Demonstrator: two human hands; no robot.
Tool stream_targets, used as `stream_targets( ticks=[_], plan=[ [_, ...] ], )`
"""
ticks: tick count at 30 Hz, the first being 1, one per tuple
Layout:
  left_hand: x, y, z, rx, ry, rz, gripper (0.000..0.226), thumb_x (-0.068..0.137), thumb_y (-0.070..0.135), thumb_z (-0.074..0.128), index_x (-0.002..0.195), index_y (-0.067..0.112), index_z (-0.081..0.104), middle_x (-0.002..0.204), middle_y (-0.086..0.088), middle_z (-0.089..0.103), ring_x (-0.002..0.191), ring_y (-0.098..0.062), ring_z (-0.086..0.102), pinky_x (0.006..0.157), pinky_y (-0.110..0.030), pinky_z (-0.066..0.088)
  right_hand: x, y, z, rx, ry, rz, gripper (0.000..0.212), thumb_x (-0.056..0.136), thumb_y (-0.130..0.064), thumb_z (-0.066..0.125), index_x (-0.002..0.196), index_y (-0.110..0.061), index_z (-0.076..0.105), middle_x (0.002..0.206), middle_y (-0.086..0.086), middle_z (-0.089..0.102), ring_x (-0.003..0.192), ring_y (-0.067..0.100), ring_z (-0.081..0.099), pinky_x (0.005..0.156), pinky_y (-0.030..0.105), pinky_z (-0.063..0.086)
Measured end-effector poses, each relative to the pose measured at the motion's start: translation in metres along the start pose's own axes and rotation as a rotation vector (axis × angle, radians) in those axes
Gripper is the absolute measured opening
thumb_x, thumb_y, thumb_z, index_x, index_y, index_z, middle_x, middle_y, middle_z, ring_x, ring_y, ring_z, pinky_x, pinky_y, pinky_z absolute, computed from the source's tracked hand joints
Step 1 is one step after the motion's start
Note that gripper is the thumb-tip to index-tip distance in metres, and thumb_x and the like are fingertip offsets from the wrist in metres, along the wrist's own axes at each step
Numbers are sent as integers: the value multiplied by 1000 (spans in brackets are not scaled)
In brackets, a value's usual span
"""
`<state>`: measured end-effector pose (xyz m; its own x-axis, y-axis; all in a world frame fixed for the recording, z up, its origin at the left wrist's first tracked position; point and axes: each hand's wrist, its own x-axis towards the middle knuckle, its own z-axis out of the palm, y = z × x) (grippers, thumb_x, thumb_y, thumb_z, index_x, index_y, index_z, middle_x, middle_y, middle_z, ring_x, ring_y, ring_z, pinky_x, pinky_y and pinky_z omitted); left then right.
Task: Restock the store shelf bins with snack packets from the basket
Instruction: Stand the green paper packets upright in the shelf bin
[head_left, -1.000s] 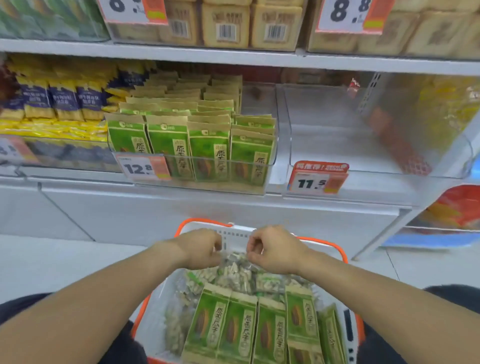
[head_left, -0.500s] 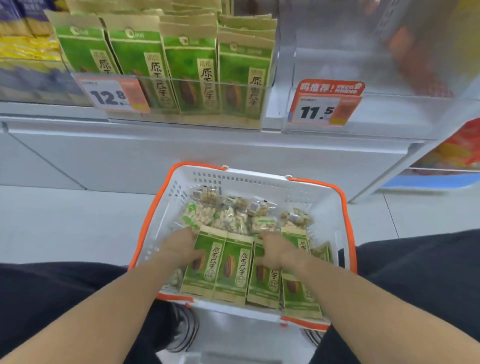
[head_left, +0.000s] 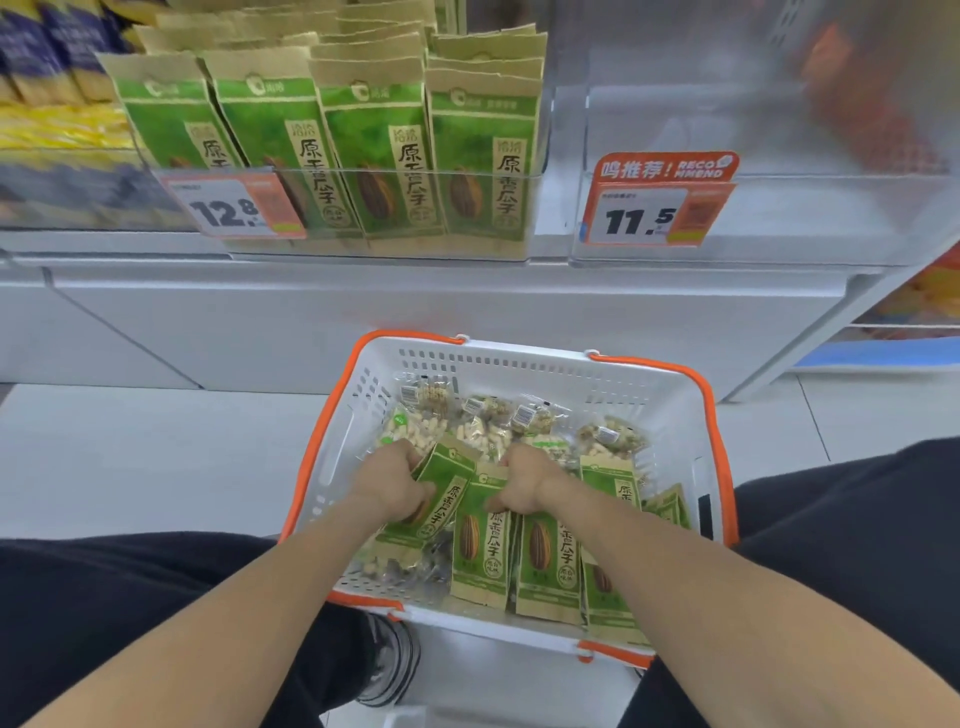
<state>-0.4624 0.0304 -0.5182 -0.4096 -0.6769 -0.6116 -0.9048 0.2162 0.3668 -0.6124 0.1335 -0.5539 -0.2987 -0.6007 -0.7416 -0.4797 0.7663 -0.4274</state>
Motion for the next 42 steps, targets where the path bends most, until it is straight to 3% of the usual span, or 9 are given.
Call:
stream_targets(
  ticks=[2,5,10,14,19,23,32,36,42],
  plan=[
    [0,3,-15,-51,1,20,24,88,19,73,85,18,49,97,-7,67,92,-24,64,83,-36,53,-3,-9,-5,-44,-24,-4,51,85,-24,78,125,-3,54,107,6,60,104,26,61,84,27,50],
    [1,16,-58,-118,-41,97,24,86,13,74,85,15,50,94,-13,71,93,-29,69,82,-43,57,-14,-30,-25,-148,-57,-22,66,85,-24,78,138,0,47,127,13,60,106,26,63,84,29,54],
    [-9,53,-138,-73,-160,322,24,91,5,67,111,13,57,95,-13,74,88,-27,72,73,-44,59,-64,-79,-117,-360,-28,-133,29,86,-19,78,107,-3,68,80,7,68,59,20,64,51,24,52],
    [-30,73,-187,-109,-215,476,36,93,0,62,119,25,58,97,-2,77,86,-11,73,65,-28,57,-126,-109,-191,-372,121,-303,23,82,-20,82,95,-8,68,82,8,71,68,21,65,64,30,54],
    [-51,76,-195,-361,-232,610,36,95,4,61,126,22,59,112,-7,74,104,-28,69,85,-46,52,-167,-103,-221,191,161,-567,18,81,-3,79,95,-4,69,89,11,76,80,19,72,71,29,59],
    [-63,93,-191,-580,-314,688,36,96,13,60,131,20,57,121,-9,70,114,-33,65,105,-57,43,-173,-85,-209,423,384,-647,21,81,-1,78,99,-1,67,91,12,76,85,23,74,78,35,61],
    [-78,122,-185,-930,-467,689,40,105,35,35,137,20,53,134,-6,63,124,-25,59,102,-46,50,-180,-93,-209,348,750,-734,34,69,-16,90,90,-30,67,85,-18,74,79,5,70,72,28,59],
    [-73,124,-177,-868,-376,703,46,89,30,63,131,13,56,125,-13,67,116,-30,64,101,-54,49,-179,-95,-210,290,759,-753,34,69,-23,90,94,-32,68,86,-17,73,78,7,69,69,27,57],
    [-73,130,-178,-794,-203,785,45,82,14,72,124,7,57,110,-9,74,102,-24,71,84,-33,59,-178,-93,-209,128,905,-831,42,66,-36,90,100,-43,65,101,-14,61,90,9,64,78,32,55]
  ],
)
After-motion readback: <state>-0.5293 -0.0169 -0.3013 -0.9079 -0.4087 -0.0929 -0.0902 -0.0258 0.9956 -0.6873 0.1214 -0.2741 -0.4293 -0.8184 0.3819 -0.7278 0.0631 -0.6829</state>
